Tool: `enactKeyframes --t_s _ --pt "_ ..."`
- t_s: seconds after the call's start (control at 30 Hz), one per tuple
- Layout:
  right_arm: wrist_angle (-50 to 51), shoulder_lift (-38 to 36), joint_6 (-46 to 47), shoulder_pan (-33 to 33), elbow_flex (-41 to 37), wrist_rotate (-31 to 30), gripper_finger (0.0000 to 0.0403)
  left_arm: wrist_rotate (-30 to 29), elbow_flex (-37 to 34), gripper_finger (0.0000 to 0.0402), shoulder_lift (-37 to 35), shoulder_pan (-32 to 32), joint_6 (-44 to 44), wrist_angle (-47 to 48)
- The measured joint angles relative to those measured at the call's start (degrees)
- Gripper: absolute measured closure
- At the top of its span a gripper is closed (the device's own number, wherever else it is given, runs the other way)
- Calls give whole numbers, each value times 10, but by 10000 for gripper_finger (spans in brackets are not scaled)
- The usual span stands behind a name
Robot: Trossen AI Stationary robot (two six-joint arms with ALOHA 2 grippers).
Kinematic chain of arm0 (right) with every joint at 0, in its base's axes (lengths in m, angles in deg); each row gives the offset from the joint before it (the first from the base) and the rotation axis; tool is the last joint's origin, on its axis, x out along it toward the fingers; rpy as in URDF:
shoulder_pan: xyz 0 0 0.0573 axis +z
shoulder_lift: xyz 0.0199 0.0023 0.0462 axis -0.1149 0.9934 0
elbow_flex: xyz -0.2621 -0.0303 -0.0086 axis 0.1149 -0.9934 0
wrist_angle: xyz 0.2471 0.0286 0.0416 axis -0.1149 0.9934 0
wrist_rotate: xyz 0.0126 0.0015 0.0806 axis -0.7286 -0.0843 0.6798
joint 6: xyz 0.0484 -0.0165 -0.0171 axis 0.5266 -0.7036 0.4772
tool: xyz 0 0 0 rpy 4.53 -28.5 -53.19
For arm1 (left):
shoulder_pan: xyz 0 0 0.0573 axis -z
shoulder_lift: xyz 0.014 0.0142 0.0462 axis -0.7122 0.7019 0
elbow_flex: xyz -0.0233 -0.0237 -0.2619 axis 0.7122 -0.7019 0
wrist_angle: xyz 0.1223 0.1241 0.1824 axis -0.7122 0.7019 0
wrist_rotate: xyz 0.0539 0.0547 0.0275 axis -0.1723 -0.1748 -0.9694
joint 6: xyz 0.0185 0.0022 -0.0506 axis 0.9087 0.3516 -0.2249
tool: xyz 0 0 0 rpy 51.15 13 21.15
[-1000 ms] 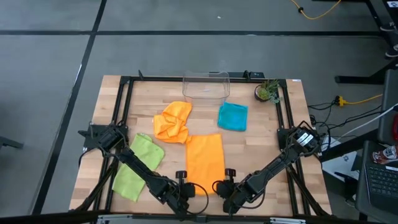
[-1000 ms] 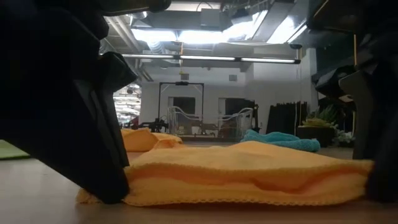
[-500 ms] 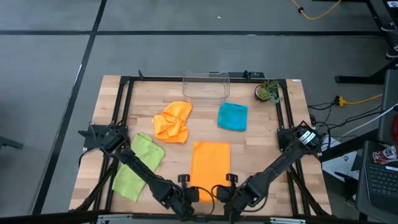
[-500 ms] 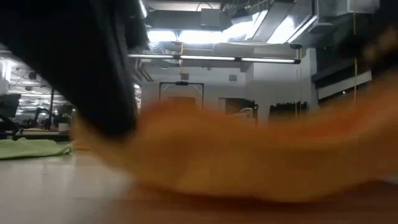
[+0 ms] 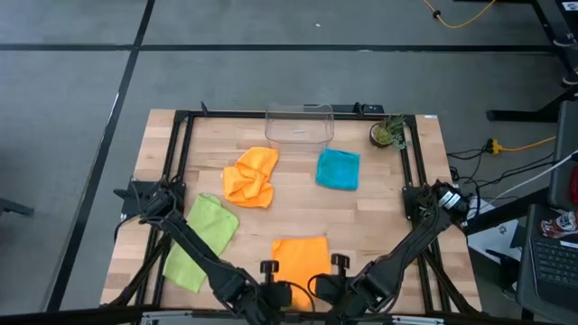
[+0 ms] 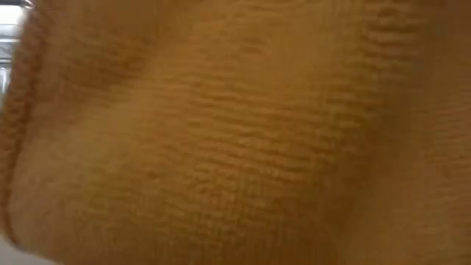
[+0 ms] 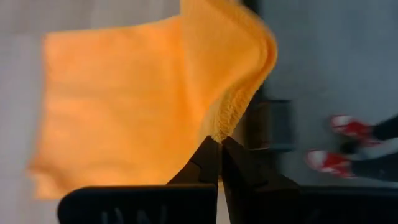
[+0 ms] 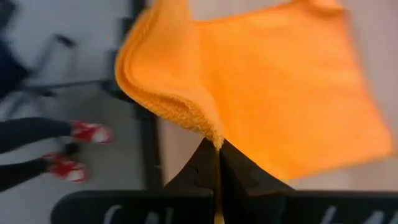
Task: Fold microfiber towels
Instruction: Fold the bottom orange microfiber cloth
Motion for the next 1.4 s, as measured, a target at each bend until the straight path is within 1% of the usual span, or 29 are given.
enactKeyframes --t_s 0.13,0.23,0.3,0.43,0.57,0.77,1.0,1.2,1.4 --pt "34 0 11 -6 -14 -22 401 -27 0 401 0 -8 2 61" --pt "35 0 14 -17 -33 -26 401 -47 0 401 0 -19 3 96" --pt "34 0 14 -25 -44 -33 401 -49 0 401 0 -28 20 108" --pt "33 0 14 -45 -71 -37 401 -37 -12 401 0 -47 64 94" --pt "15 0 15 -61 -101 -36 401 -9 -36 401 -1 -64 72 94" --pt "-35 0 13 -79 -146 -29 401 -9 -71 401 0 -80 91 92" --pt "-61 0 14 -100 -184 -29 400 -9 -94 401 0 -103 107 82" --pt "-61 0 27 -106 -193 -31 375 -3 -105 398 0 -113 107 71" --pt "-61 0 28 -106 -193 -31 334 0 -105 361 0 -116 104 71"
